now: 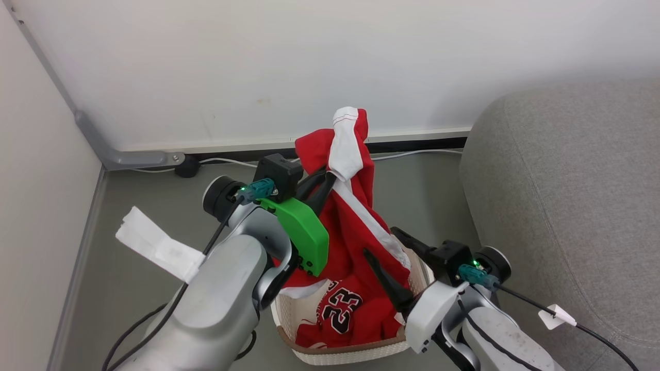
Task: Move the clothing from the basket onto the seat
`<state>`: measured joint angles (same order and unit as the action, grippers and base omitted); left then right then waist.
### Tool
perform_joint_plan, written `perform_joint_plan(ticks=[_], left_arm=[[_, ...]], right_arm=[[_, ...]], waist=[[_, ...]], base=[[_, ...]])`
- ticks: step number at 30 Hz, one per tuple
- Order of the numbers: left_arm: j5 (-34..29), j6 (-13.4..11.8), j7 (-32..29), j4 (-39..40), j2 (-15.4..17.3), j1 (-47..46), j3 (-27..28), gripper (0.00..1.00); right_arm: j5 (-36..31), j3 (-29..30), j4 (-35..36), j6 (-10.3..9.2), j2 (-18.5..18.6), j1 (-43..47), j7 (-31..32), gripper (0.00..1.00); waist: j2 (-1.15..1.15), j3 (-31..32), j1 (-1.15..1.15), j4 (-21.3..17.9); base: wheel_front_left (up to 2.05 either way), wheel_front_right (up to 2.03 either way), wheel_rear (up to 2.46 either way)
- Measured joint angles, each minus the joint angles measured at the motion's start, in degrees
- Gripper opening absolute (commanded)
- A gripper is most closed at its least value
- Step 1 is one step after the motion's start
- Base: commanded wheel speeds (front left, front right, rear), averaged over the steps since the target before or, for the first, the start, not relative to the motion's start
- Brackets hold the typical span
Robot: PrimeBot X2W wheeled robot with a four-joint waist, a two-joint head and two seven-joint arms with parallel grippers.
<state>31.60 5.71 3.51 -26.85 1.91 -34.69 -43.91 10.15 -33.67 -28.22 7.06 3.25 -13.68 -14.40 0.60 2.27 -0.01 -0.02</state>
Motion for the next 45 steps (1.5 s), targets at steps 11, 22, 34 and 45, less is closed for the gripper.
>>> perform_joint_plan(ticks=[11, 22, 34, 45], left_arm=[[2.14, -1.97, -2.00, 3.87, 0.01, 0.00, -2.78, 0.00], [3.03, -4.99, -2.45, 5.15, 0.05, 0.14, -2.70, 0.00], [3.52, -7.82, -0.14, 3.55, 0.88, 2.96, 0.79, 1.00], [3.77, -8.20, 3.71, 3.35, 2.30, 6.55, 1.63, 1.00]], right_arm=[[-0.63, -2.50, -5.84, 0.00, 0.03, -3.18, 0.33, 0.73], [2.22, -2.61, -8.05, 0.00, 0.04, -5.26, 0.32, 0.00], [7.40, 1.79, -7.23, -0.21, 0.10, -6.11, 0.29, 0.00], [8.09, 8.95, -0.76, -4.15, 0.51, -6.14, 0.23, 0.00]], waist=[[0.00, -0.33, 0.00, 0.28], [0.00, -0.81, 0.00, 0.64], [0.00, -1.38, 0.00, -1.19], [0.00, -1.76, 0.00, -4.52]], base=[[0.00, 0.00, 0.00], [0.00, 0.00, 0.00], [0.00, 0.00, 0.00], [0.00, 0.00, 0.00]])
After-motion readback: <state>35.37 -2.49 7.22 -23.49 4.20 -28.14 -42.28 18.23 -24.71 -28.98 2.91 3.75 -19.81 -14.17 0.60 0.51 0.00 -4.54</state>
